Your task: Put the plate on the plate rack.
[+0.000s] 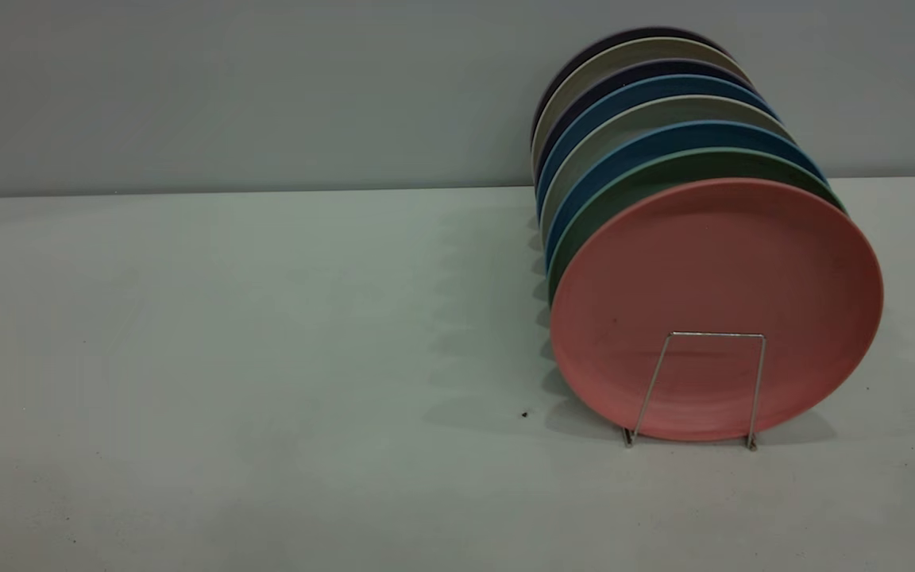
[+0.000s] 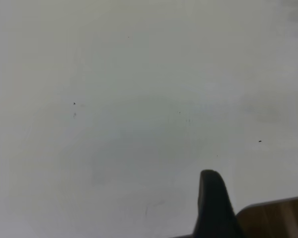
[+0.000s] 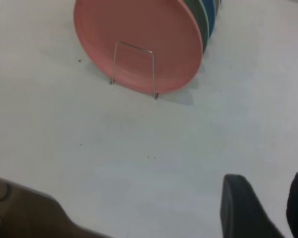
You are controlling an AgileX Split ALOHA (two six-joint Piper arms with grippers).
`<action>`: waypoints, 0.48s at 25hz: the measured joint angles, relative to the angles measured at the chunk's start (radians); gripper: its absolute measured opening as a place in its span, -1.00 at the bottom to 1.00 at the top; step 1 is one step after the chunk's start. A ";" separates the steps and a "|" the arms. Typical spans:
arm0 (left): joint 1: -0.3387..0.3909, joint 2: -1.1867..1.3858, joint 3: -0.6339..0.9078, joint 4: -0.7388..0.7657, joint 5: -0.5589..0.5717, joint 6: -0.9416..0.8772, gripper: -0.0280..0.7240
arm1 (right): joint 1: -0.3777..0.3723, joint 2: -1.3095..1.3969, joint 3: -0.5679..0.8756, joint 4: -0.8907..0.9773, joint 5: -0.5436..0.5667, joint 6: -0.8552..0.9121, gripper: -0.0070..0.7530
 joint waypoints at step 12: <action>0.035 0.000 0.000 0.000 0.000 0.000 0.39 | -0.128 0.000 0.000 0.001 0.000 0.000 -0.34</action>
